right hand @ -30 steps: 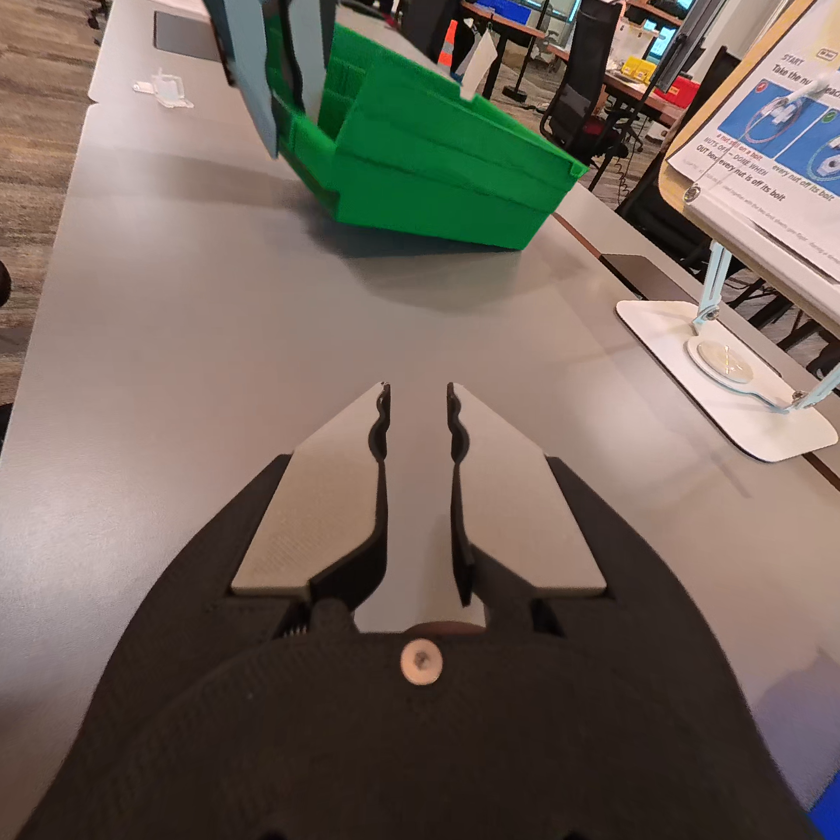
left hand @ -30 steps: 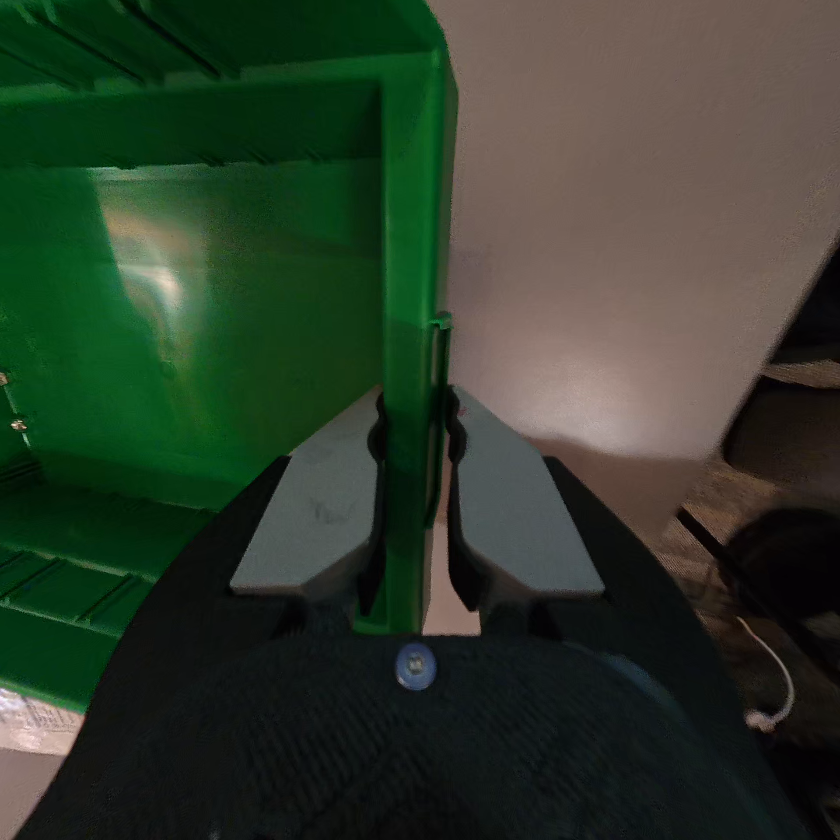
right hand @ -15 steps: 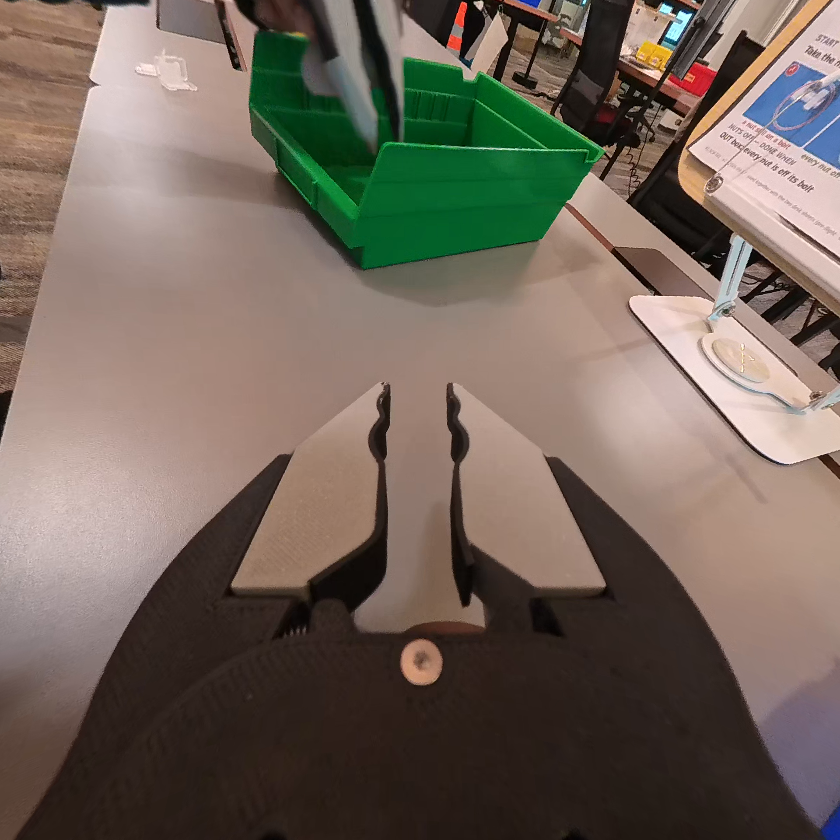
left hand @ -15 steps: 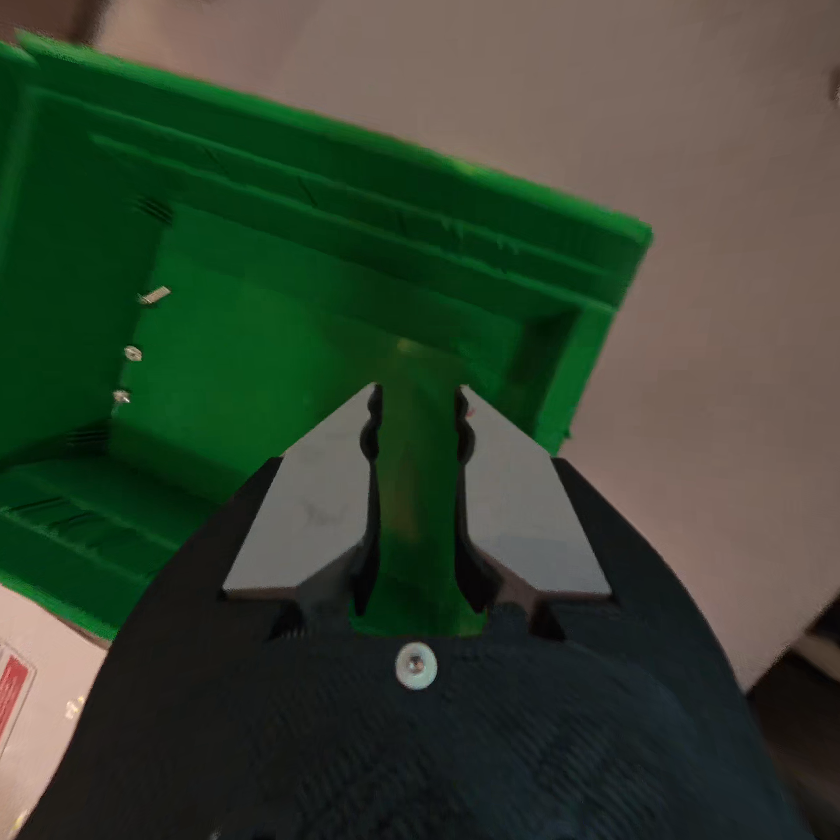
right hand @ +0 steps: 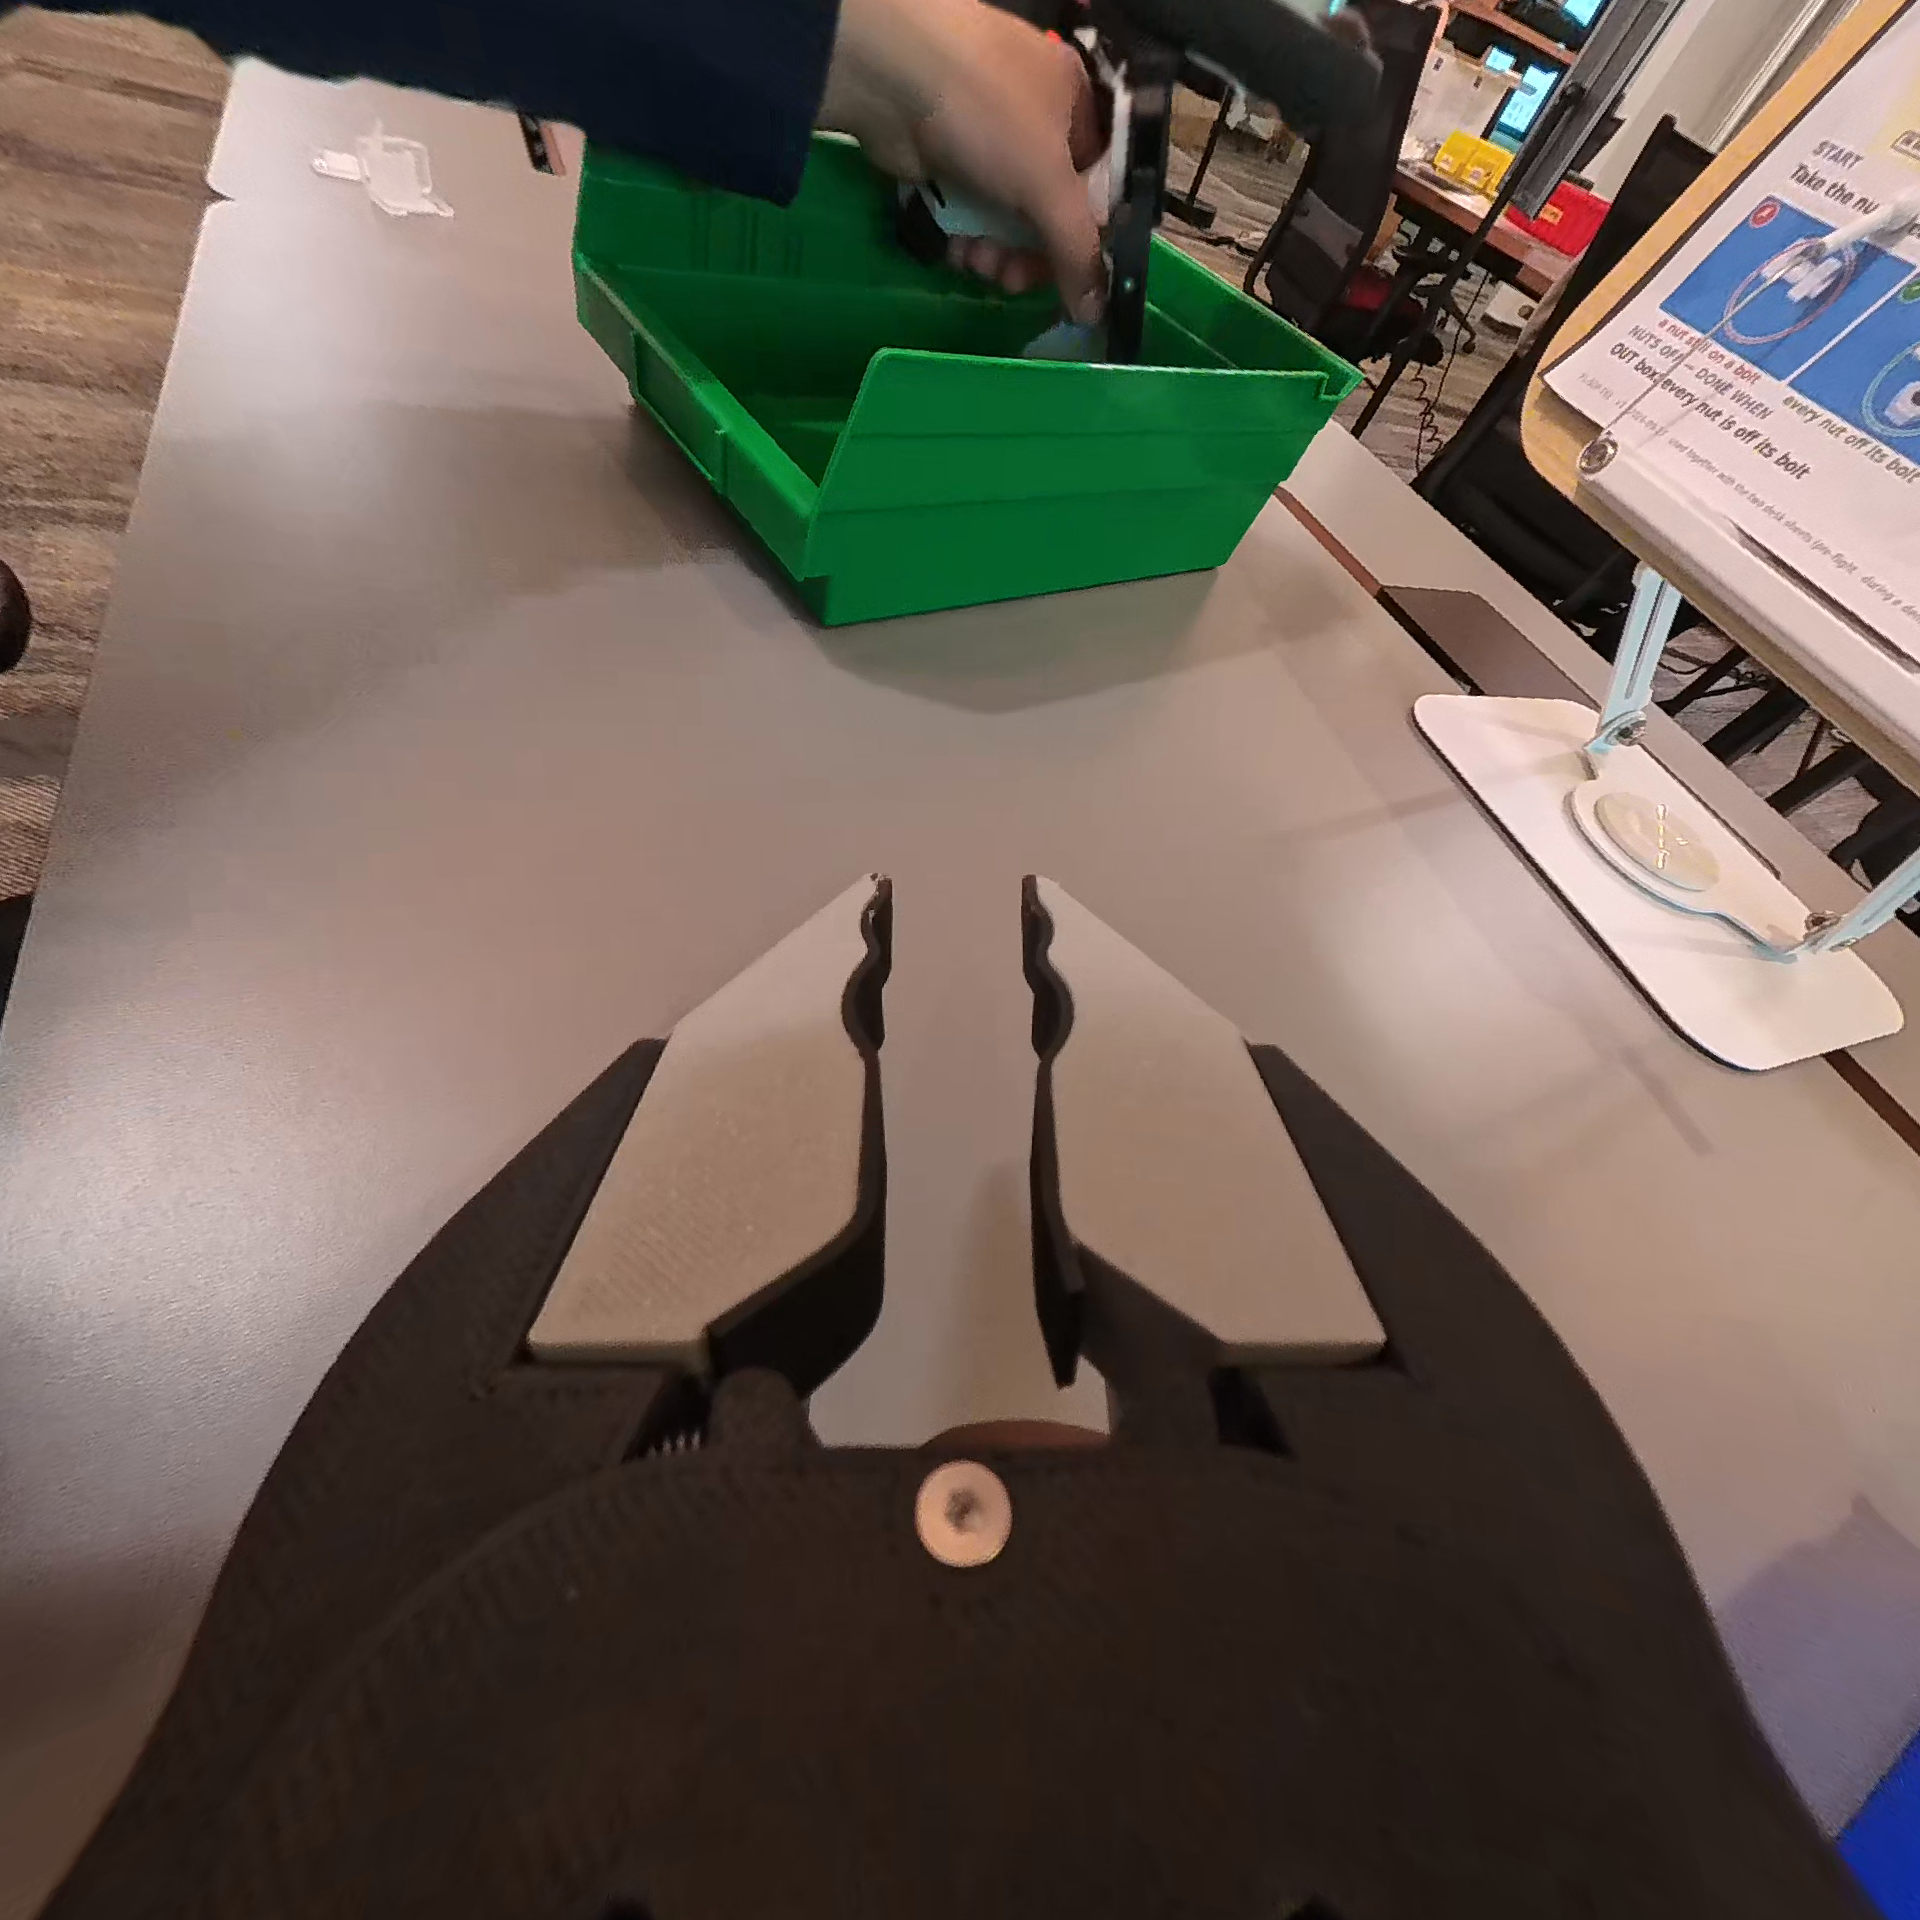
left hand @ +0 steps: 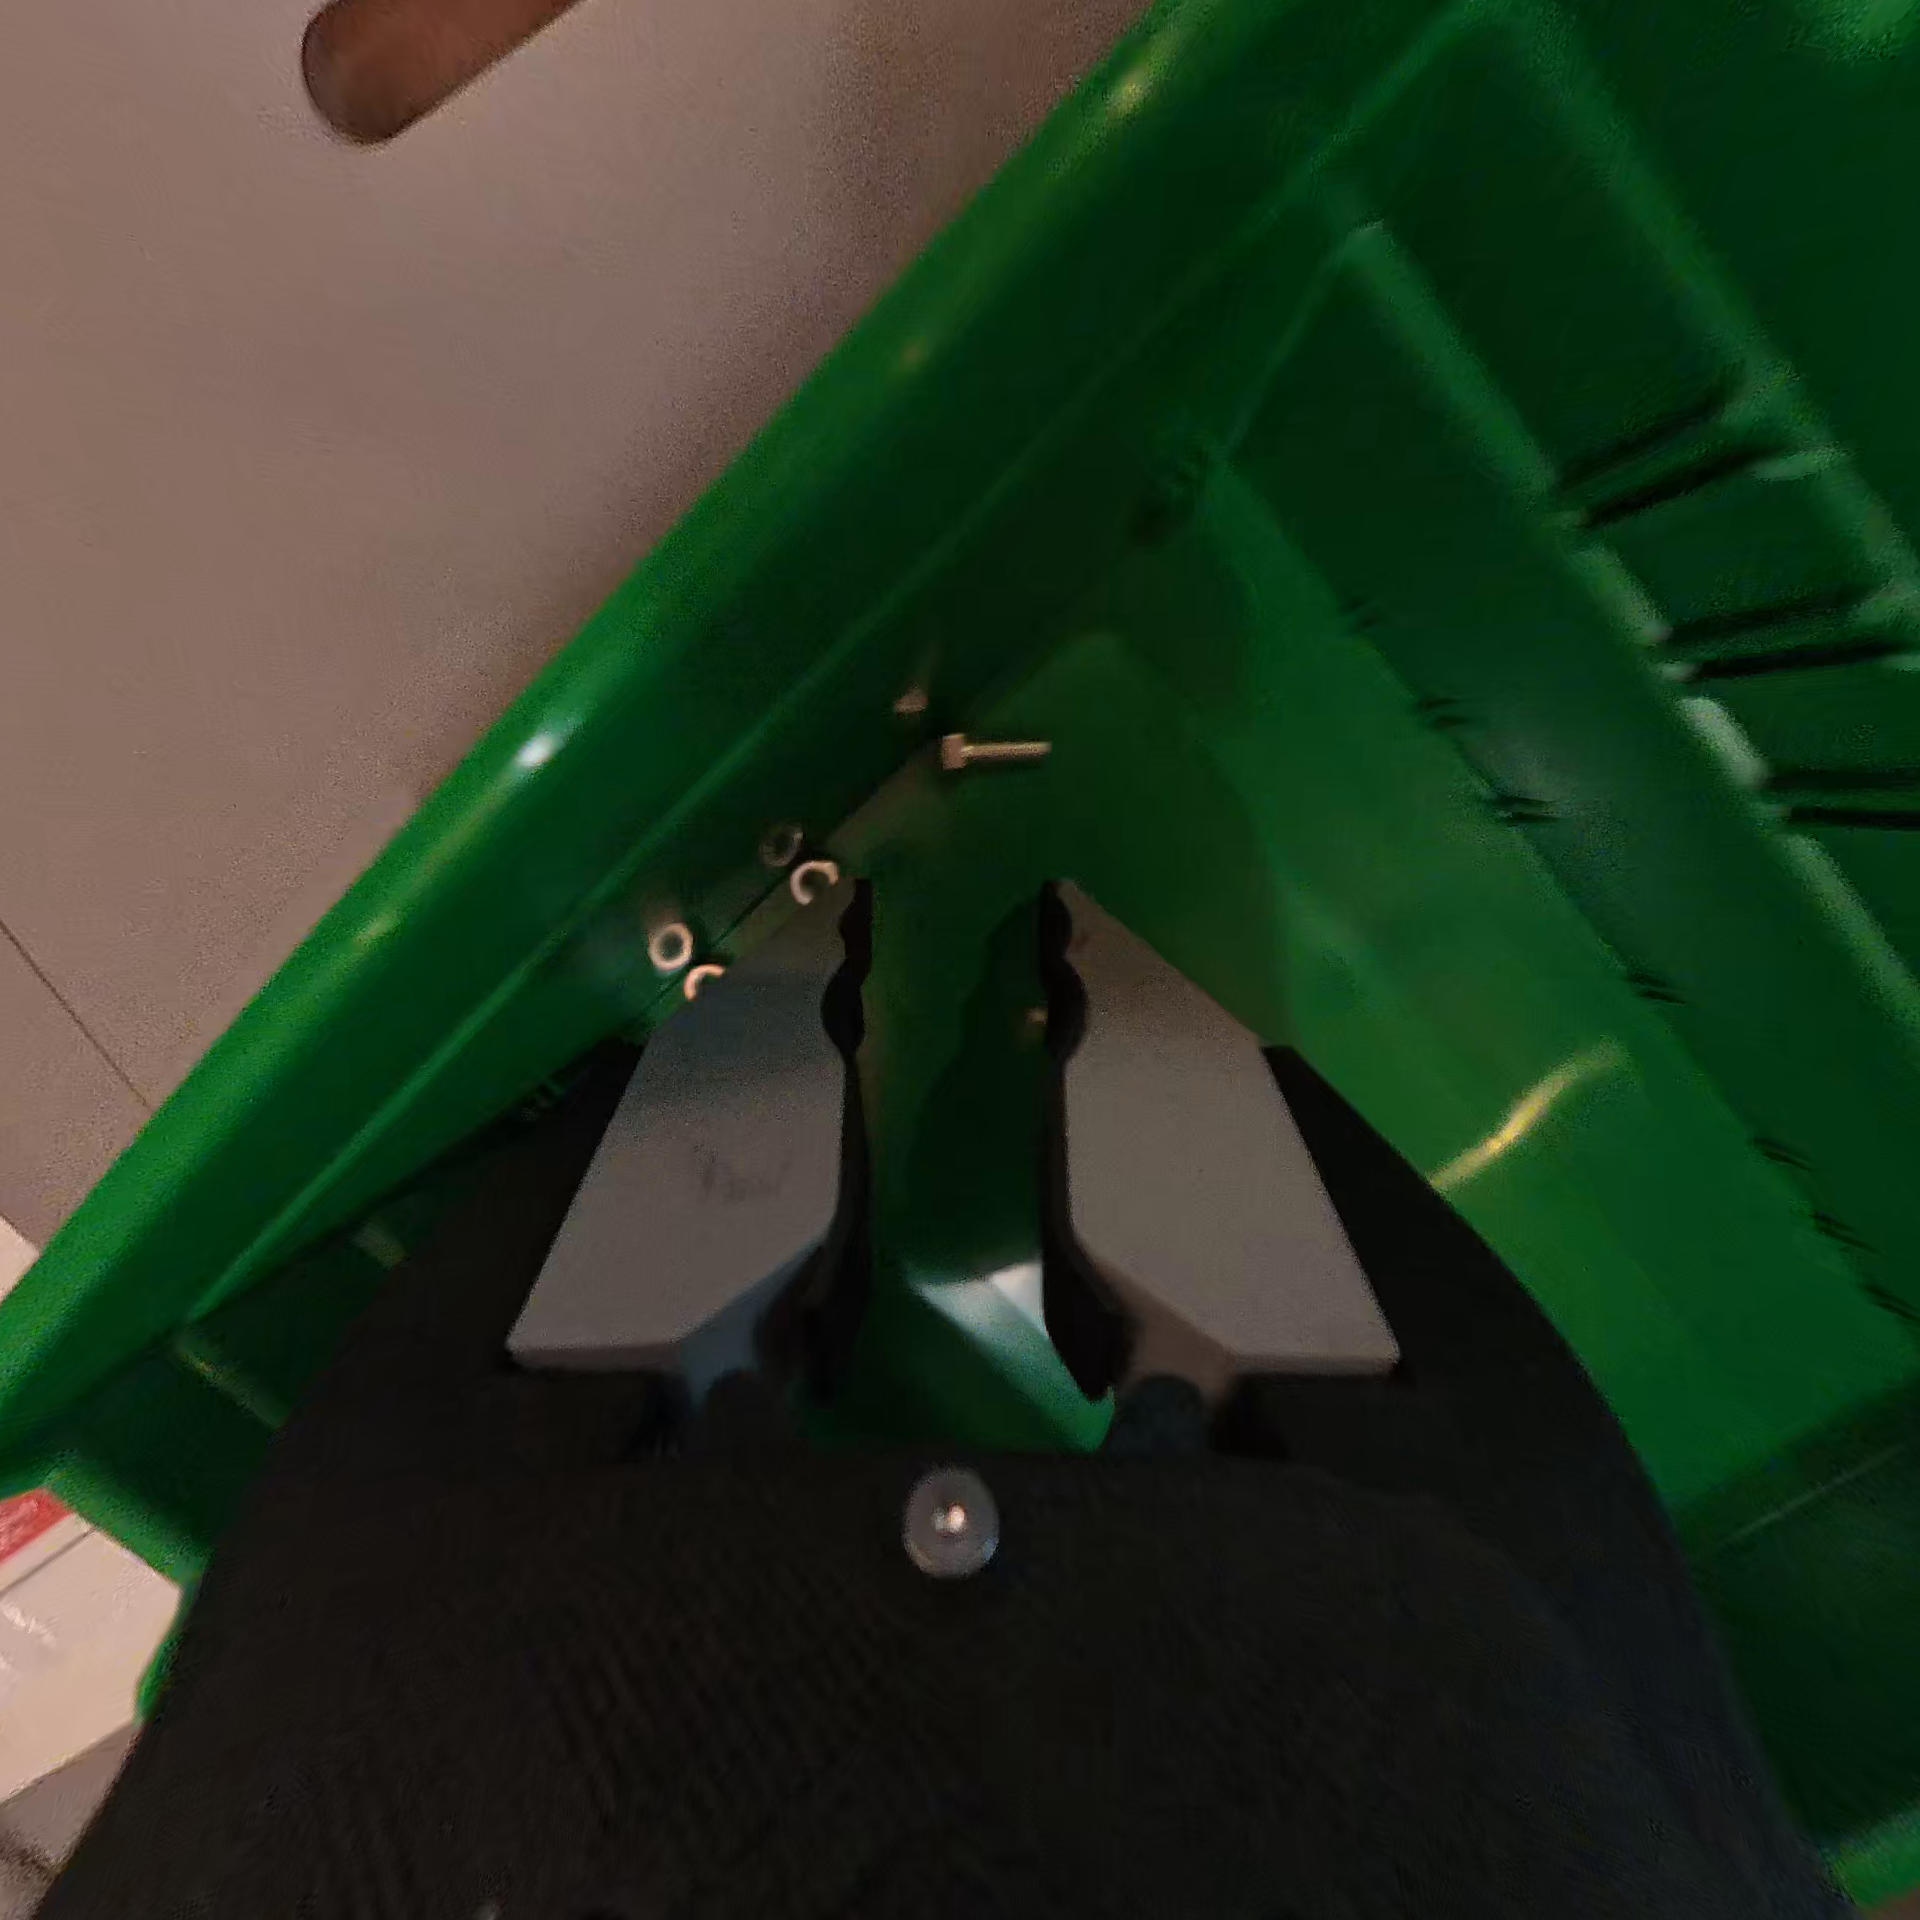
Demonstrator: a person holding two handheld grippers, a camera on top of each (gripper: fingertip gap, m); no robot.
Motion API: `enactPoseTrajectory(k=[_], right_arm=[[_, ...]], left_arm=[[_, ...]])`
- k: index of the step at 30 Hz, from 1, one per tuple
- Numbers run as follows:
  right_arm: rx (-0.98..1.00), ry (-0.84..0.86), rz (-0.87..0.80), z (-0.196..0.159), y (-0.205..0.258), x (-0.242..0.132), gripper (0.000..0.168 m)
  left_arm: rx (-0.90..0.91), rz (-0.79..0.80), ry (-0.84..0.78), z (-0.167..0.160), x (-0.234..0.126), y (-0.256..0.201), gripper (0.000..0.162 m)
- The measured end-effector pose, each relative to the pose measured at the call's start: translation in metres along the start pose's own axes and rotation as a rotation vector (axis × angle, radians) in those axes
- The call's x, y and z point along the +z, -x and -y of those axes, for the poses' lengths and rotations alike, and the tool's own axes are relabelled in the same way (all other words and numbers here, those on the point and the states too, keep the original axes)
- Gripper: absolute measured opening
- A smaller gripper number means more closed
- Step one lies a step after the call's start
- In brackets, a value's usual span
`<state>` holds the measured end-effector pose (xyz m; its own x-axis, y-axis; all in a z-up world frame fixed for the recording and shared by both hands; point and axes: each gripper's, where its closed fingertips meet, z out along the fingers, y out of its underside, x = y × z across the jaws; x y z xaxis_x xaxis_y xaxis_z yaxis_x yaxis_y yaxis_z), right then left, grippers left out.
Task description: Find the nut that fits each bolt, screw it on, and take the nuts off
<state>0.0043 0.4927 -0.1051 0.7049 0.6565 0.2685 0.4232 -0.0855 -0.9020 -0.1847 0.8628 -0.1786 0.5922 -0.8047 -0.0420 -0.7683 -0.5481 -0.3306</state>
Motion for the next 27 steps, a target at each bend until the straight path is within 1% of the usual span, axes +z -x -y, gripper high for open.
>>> enactPoseTrajectory(k=[1,3,8,11,12,15,17,19,20,22,25,27], right_arm=[[-0.001,-0.002,0.001,0.001,0.001,0.000,0.021],[-0.003,-0.007,0.005,0.002,0.002,-0.001,0.021],[-0.007,-0.021,0.009,0.006,0.004,-0.002,0.021],[-0.008,-0.021,0.007,0.006,0.003,-0.003,0.022],[-0.005,-0.020,0.007,0.006,0.003,-0.002,0.022],[-0.002,-0.023,0.012,0.007,0.004,-0.002,0.021],[-0.007,-0.024,0.011,0.007,0.005,-0.002,0.021],[-0.010,-0.025,0.008,0.008,0.004,-0.003,0.021],[-0.009,-0.027,0.006,0.008,0.004,-0.003,0.021],[-0.004,-0.029,0.004,0.008,0.003,-0.004,0.021],[0.008,-0.036,0.008,0.008,0.003,-0.005,0.021],[0.005,-0.038,0.007,0.009,0.003,-0.005,0.021]], left_arm=[[-0.013,-0.001,0.025,-0.002,0.003,0.004,0.028],[-0.008,-0.010,0.033,-0.003,0.006,0.005,0.031],[0.023,-0.018,0.021,-0.001,0.006,0.007,0.033],[0.105,0.072,-0.014,0.006,-0.002,0.015,0.023],[0.124,0.085,-0.022,0.008,-0.006,0.015,0.023],[0.112,0.085,0.010,0.003,-0.006,0.017,0.030],[0.078,0.050,0.037,-0.001,-0.002,0.014,0.039],[0.034,0.020,0.052,-0.004,0.004,0.013,0.043],[0.023,0.009,0.037,-0.002,0.004,0.013,0.041],[0.001,-0.018,0.042,-0.002,0.004,0.012,0.042],[-0.010,-0.022,0.086,-0.006,0.000,0.013,0.052],[0.008,-0.010,0.087,-0.008,0.000,0.014,0.053]])
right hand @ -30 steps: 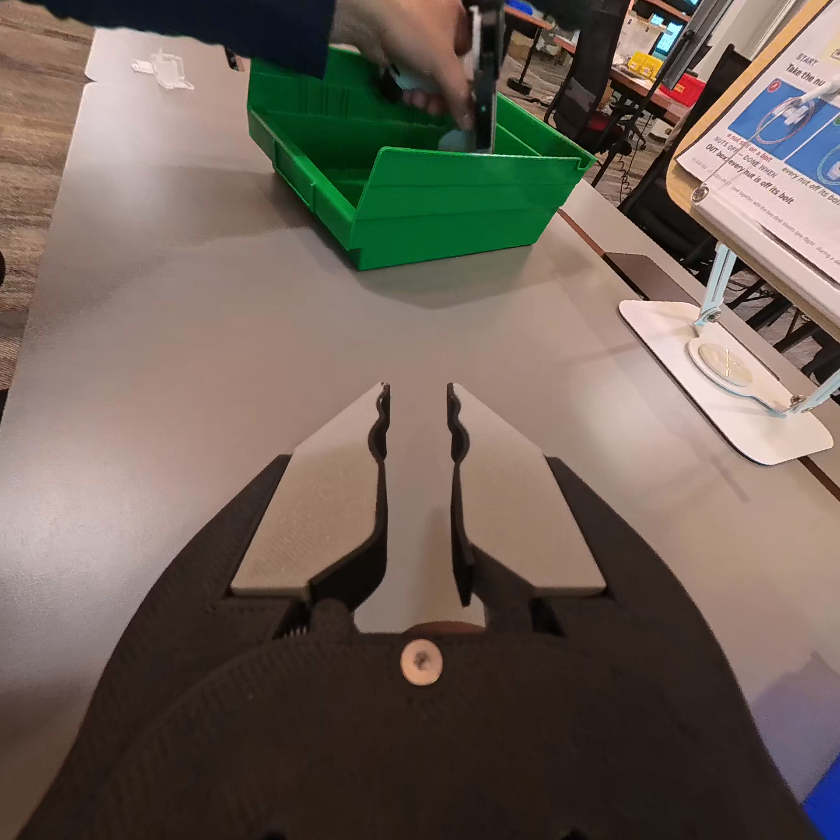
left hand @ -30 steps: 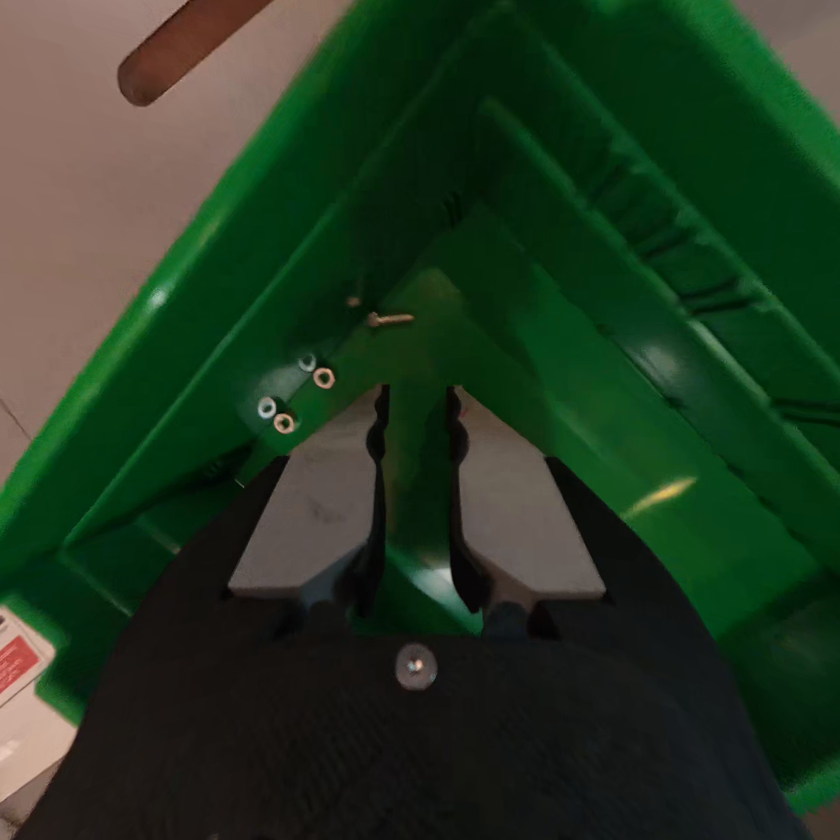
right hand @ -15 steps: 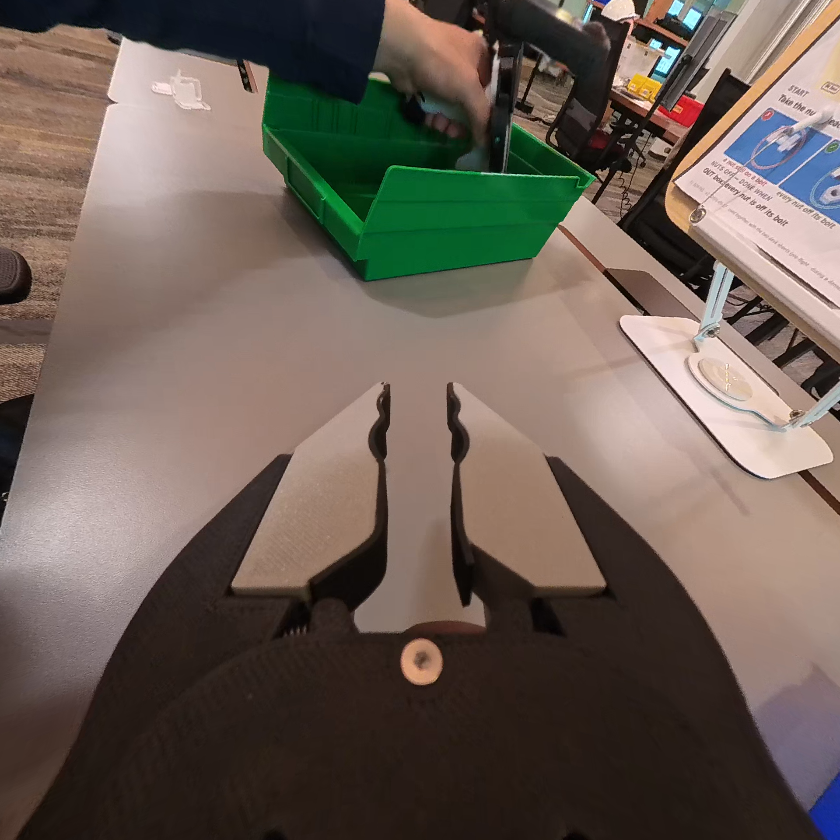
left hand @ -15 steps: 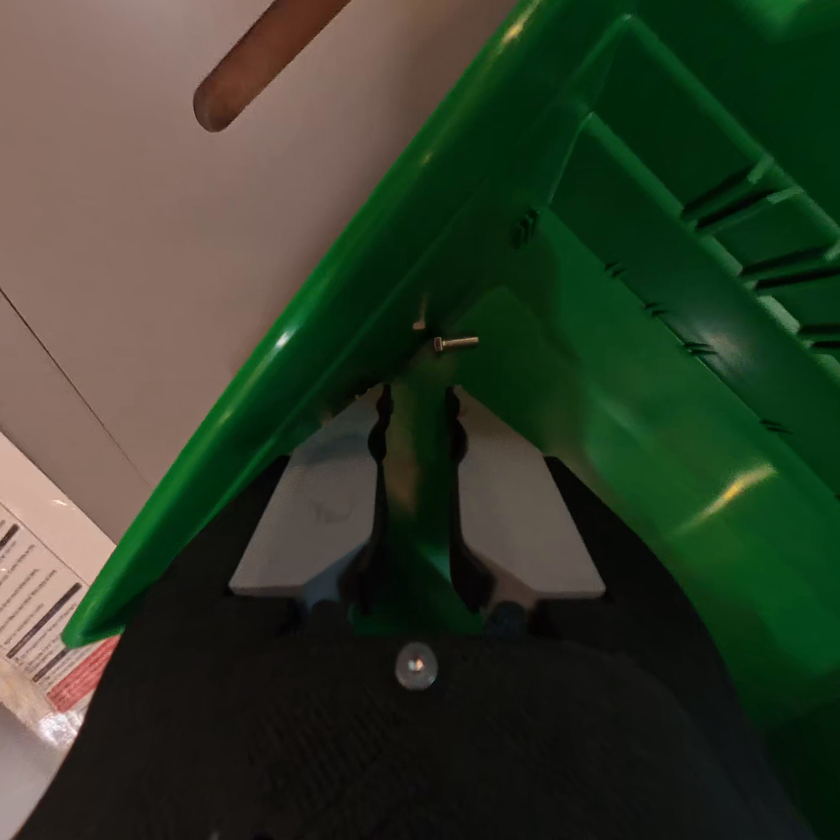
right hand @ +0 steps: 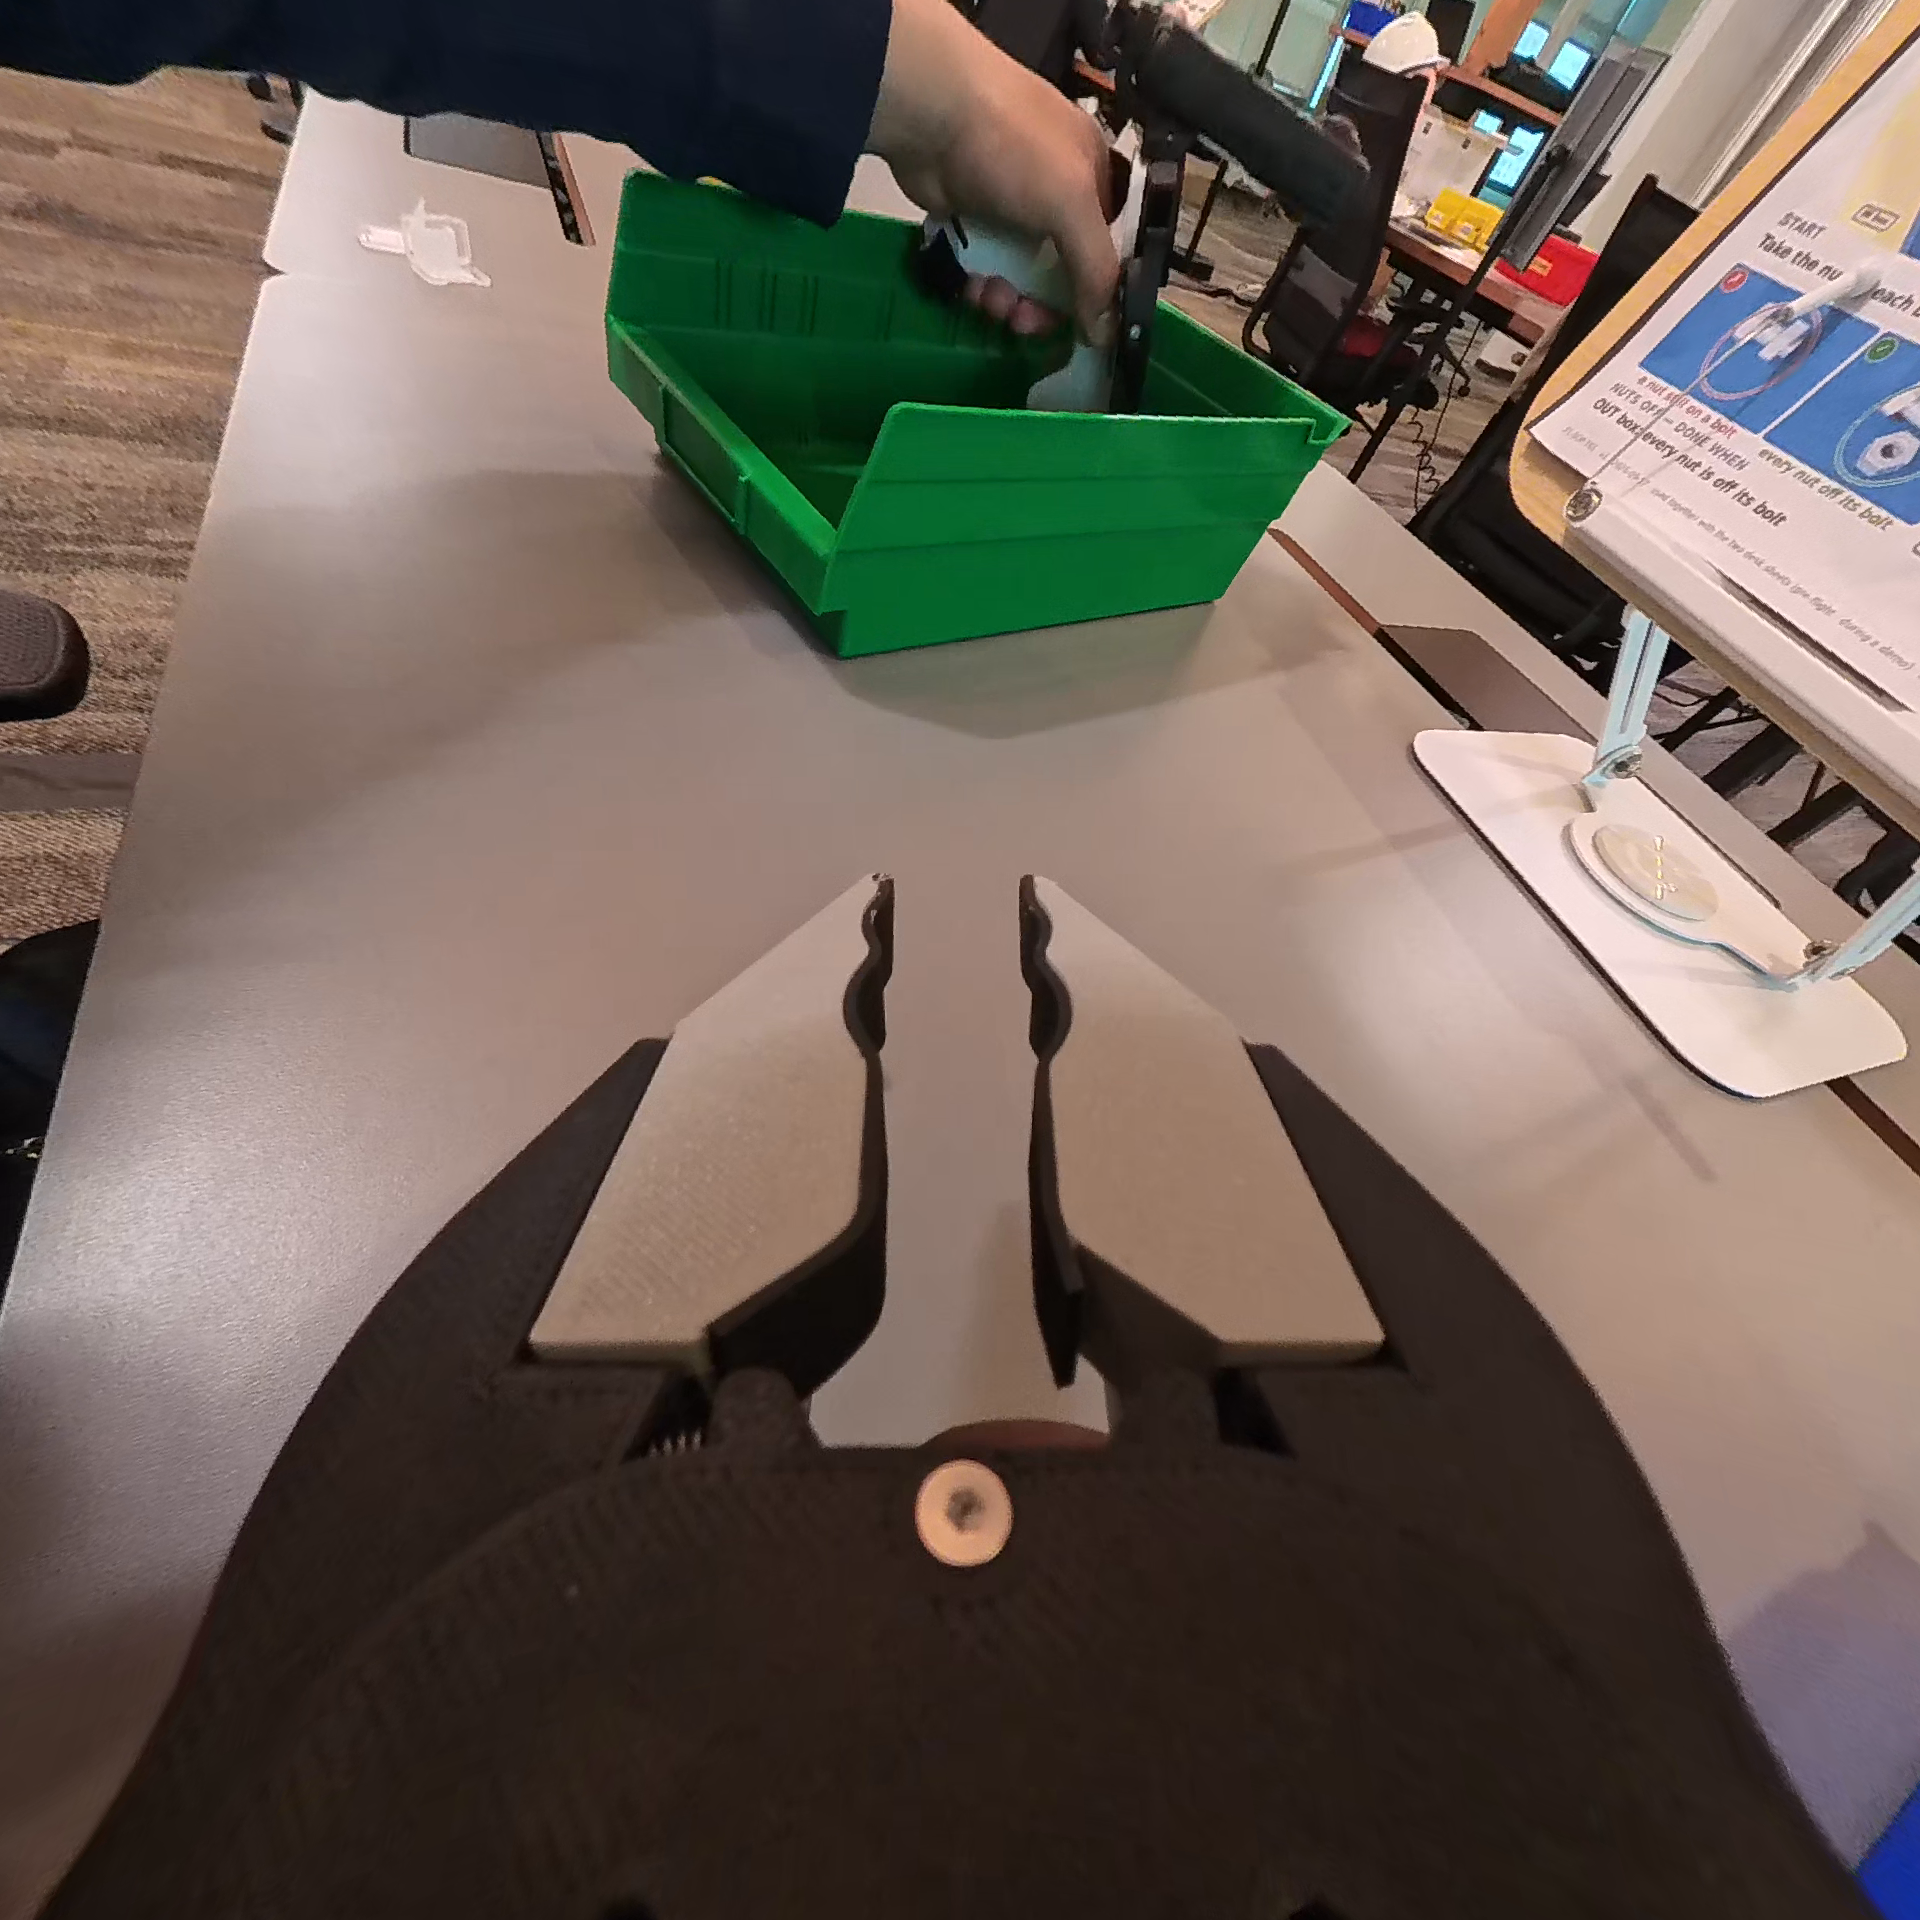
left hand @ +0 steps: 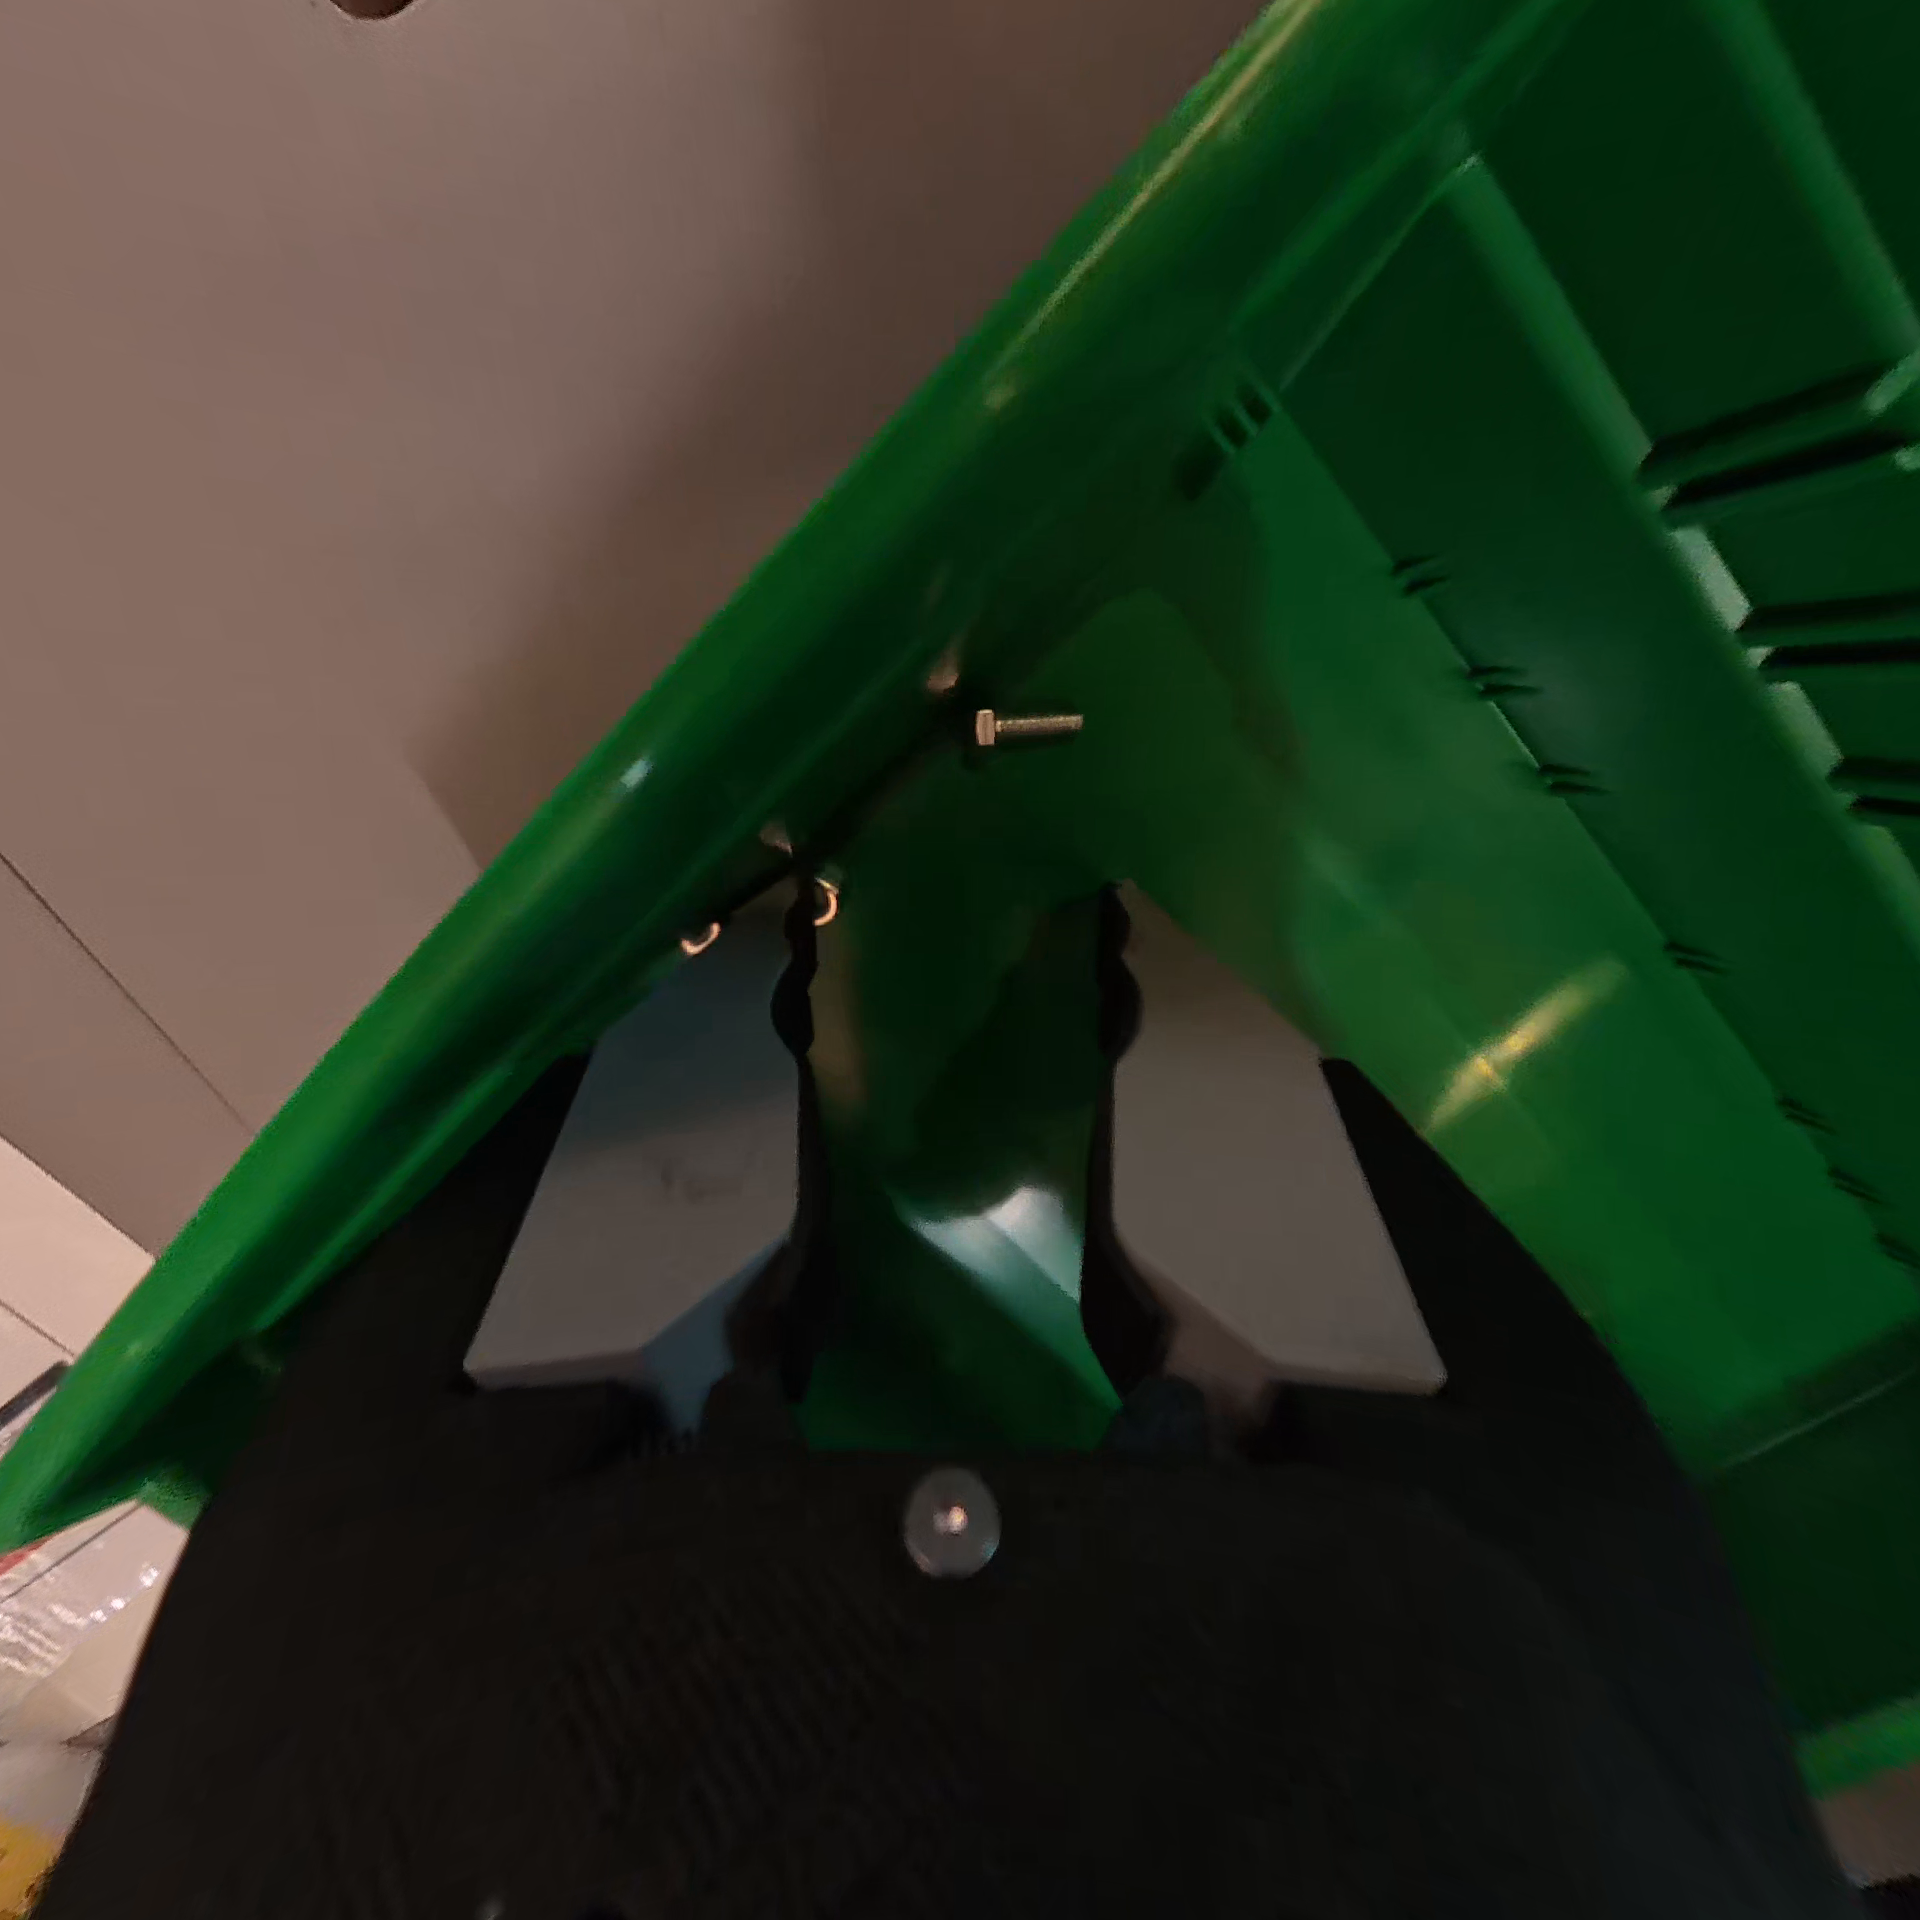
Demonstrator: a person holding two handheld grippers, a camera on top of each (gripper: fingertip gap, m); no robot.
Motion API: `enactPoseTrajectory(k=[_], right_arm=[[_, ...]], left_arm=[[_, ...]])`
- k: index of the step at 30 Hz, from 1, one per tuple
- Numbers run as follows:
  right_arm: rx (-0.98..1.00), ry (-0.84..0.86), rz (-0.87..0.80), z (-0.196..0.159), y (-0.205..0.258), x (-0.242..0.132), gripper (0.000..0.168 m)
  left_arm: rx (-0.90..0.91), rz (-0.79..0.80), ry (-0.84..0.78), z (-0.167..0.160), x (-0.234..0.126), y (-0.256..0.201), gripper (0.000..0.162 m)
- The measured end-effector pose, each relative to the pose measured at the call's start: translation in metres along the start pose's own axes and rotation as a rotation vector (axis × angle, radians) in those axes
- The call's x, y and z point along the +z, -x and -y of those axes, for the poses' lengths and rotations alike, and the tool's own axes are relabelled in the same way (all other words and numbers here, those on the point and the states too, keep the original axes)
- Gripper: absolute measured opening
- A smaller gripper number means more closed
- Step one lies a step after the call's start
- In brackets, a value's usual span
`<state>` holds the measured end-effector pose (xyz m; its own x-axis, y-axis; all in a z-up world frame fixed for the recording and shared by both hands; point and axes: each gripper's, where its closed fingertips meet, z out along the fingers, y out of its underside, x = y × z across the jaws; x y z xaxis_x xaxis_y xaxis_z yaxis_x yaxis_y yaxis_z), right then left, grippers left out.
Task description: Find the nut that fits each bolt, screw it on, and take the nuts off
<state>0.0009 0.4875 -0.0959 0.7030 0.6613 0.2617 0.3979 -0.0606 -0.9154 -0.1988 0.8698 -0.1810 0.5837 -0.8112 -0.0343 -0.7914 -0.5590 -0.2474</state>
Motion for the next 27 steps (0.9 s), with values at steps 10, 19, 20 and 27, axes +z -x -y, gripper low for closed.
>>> enactPoseTrajectory(k=[10,19,20,27], right_arm=[[-0.008,-0.001,0.003,0.001,0.002,0.000,0.020],[-0.014,-0.008,0.006,0.003,0.004,-0.001,0.020],[-0.016,-0.007,0.007,0.003,0.004,0.000,0.020],[-0.015,-0.005,0.008,0.002,0.005,0.000,0.020]], left_arm=[[-0.047,-0.093,0.022,-0.005,0.000,-0.013,0.080],[-0.115,-0.315,0.067,-0.021,-0.015,-0.044,0.068],[-0.106,-0.303,0.065,-0.022,-0.016,-0.043,0.069],[-0.023,-0.174,0.013,-0.019,-0.031,-0.030,0.064]])
